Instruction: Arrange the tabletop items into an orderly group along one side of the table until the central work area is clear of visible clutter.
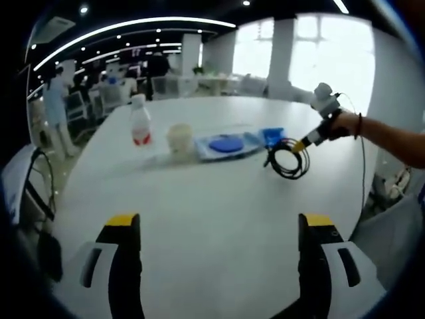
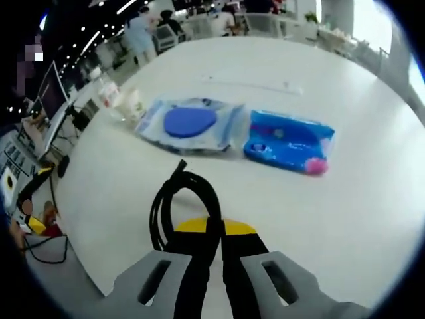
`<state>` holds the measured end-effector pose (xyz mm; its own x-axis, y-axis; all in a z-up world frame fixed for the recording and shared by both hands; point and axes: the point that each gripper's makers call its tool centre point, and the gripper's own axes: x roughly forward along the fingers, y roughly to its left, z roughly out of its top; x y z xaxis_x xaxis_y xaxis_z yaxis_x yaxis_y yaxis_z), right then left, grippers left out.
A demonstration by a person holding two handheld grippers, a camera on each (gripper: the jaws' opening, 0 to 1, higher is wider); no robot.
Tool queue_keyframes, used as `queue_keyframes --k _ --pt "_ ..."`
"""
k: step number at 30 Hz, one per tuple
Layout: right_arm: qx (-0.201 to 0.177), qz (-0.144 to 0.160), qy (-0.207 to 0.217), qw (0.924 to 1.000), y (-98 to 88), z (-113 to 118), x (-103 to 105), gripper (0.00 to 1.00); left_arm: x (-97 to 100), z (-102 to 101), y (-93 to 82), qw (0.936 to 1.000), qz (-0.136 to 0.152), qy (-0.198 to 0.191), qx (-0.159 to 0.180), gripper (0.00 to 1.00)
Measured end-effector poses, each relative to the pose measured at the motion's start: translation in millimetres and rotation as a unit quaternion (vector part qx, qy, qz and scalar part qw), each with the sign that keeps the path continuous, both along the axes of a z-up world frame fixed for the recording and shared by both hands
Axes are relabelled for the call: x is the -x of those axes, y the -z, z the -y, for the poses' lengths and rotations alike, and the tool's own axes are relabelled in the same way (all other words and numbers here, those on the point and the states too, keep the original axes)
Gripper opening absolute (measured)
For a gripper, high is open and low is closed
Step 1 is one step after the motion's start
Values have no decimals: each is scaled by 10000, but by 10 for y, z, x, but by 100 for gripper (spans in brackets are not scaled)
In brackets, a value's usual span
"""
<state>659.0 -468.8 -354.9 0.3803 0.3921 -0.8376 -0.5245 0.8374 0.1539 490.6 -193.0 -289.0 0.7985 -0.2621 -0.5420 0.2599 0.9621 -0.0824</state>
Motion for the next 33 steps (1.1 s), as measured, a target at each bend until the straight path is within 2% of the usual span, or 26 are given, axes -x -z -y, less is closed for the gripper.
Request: queue_keyframes --k 5,8,18,25,28,33 --pt "108 -38 -38 9999 48 31 -79 5 6 -10 21 10000 -21 -27 12 96" --pt "199 -58 -81 9998 94 50 -125 5 -6 2 4 9999 29 -53 142 96" --pt "402 -79 -189 9990 192 44 -269 5 -19 -21 36 10000 -26 -55 51 95" --pt "582 33 -250 9980 234 74 -347 5 -6 -40 62 9999 -81 -91 23 95" --pt "884 102 -364 9954 284 130 -373 5 -7 -51 68 9999 -94 -104 10 95" --pt "897 117 -474 9948 324 111 -401 5 -7 -57 73 9999 -107 -115 2 95"
